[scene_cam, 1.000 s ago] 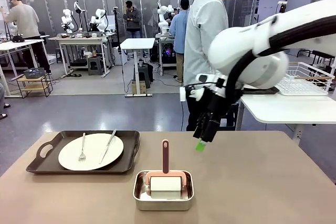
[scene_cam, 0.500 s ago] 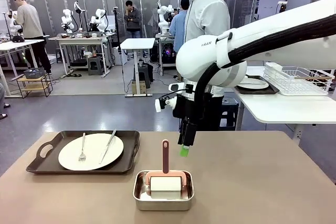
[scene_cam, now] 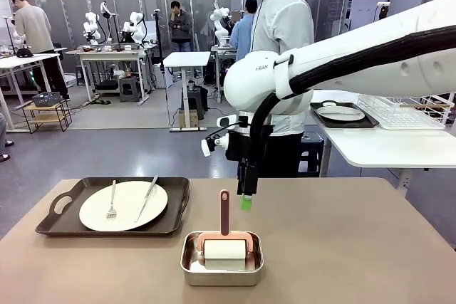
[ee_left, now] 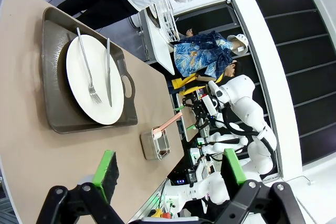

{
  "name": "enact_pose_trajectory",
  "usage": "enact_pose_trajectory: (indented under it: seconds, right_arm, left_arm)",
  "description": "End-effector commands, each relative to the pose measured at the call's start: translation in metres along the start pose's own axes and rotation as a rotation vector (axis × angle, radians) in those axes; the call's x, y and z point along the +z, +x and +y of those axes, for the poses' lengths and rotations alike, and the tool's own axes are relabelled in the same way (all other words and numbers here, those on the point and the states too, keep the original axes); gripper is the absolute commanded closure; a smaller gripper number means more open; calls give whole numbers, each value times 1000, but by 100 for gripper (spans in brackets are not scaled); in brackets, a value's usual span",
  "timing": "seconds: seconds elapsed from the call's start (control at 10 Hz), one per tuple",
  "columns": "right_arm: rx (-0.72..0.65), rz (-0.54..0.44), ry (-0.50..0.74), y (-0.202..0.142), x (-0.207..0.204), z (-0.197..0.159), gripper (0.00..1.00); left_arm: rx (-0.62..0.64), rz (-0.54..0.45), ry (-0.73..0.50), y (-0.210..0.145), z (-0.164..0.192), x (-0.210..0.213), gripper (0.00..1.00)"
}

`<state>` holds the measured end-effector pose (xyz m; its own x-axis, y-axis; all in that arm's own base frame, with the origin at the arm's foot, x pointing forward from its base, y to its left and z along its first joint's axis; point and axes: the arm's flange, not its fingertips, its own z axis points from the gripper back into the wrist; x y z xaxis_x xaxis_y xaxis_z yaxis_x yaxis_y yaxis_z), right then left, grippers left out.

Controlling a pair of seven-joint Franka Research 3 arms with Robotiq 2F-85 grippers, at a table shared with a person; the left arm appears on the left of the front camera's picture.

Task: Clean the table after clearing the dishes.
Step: When the left (or right) Handle tray is removed, use the left hand (or right hand) to clean the left (or right) side of the table with the Lint Roller.

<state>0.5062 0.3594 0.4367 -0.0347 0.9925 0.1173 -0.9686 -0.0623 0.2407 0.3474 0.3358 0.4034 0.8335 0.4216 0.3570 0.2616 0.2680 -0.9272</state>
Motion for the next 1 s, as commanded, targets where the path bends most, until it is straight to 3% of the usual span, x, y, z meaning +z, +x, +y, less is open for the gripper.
enact_pose_trajectory:
  seconds: [0.0, 0.5, 0.9]
  right_arm:
    - [-4, 42, 8, 22, 1, -8, 0]
    - [39, 118, 32, 59, -12, -18, 0]
    - [42, 135, 47, 61, -34, -15, 0]
  left_arm:
    - [-5, -1, -7, 0, -2, 3, 0]
    - [-5, -1, -7, 0, -2, 3, 0]
    - [-5, -1, -7, 0, -2, 3, 0]
